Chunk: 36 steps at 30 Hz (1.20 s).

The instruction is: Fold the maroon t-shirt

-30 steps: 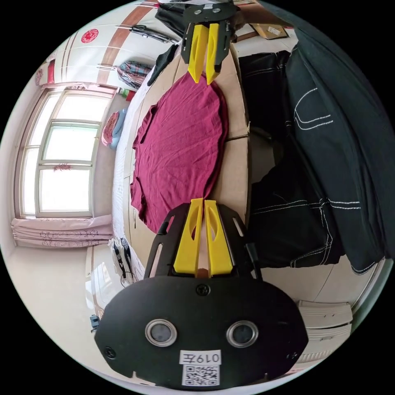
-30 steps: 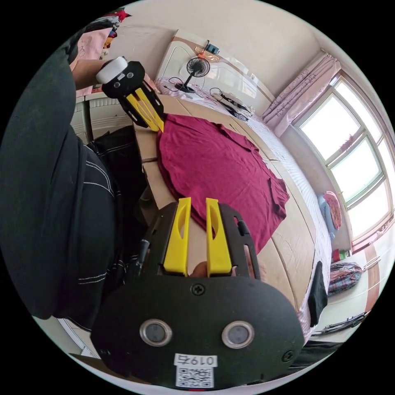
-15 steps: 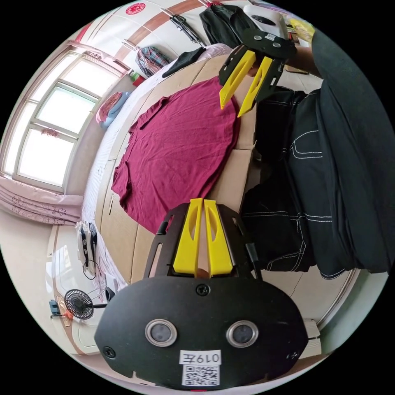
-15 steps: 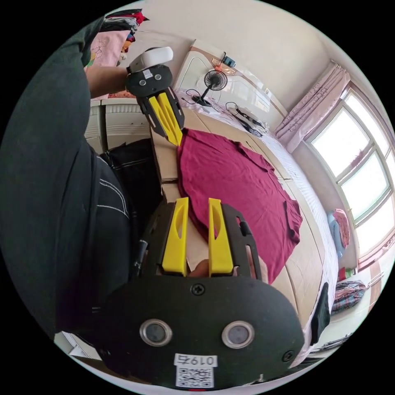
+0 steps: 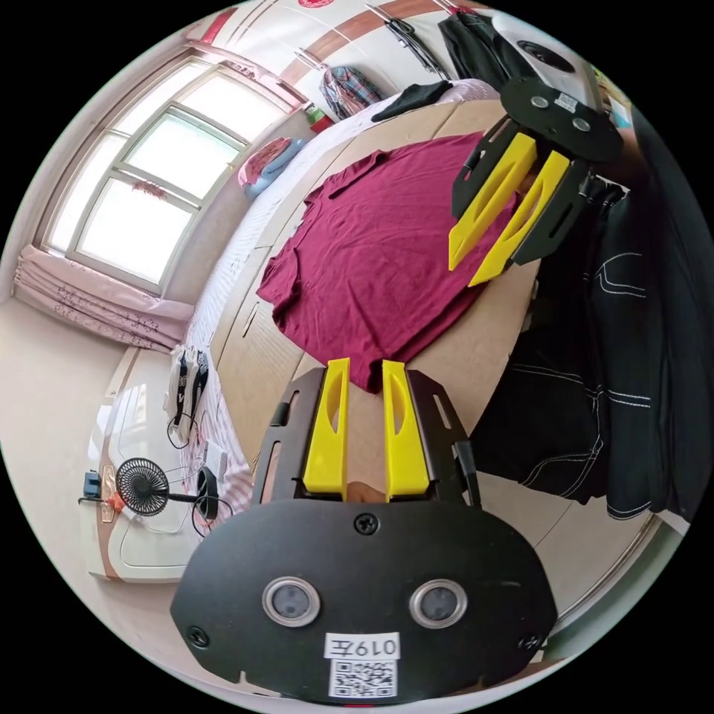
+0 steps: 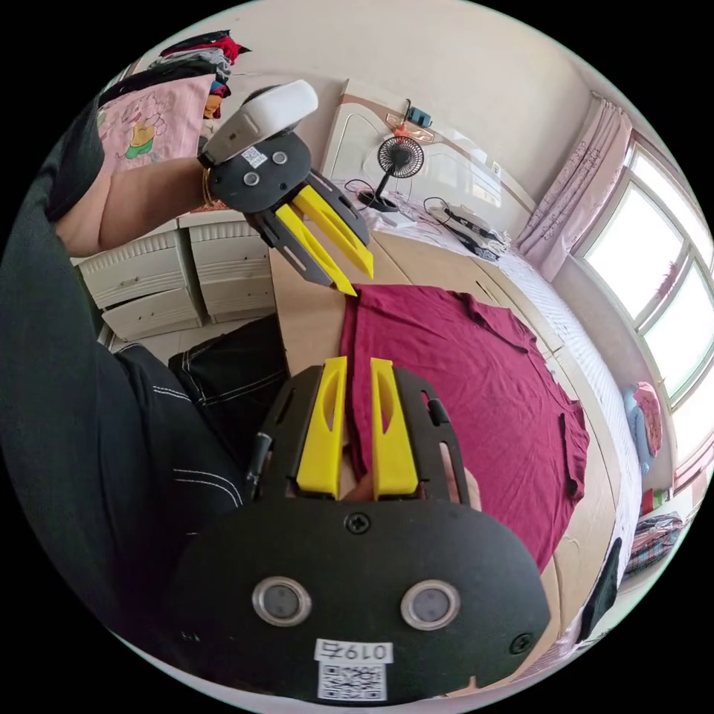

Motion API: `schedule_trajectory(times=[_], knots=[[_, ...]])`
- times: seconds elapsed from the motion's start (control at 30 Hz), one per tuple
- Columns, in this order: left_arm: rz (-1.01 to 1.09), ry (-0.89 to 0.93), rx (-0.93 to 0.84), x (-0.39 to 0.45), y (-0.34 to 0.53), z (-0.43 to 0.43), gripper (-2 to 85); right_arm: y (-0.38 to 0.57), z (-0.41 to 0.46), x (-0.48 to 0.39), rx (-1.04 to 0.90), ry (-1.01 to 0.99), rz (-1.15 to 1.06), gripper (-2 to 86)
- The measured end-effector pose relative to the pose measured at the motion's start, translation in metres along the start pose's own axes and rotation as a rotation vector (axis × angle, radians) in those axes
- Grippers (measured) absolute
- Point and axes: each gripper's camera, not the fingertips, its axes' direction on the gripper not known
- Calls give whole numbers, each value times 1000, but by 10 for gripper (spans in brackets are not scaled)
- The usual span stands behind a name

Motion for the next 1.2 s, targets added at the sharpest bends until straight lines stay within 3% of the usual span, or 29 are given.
schedule_trajectory(times=[0.2, 0.43, 1.2], knots=[[-12, 35, -17, -10, 4, 15, 29, -12, 18, 17, -44, -32, 41, 65], [-41, 26, -48, -18, 3, 26, 12, -22, 32, 29, -61, -63, 37, -7], [60, -51, -163, -3, -42, 34, 7, -32, 53, 56, -78, -123, 31, -9]])
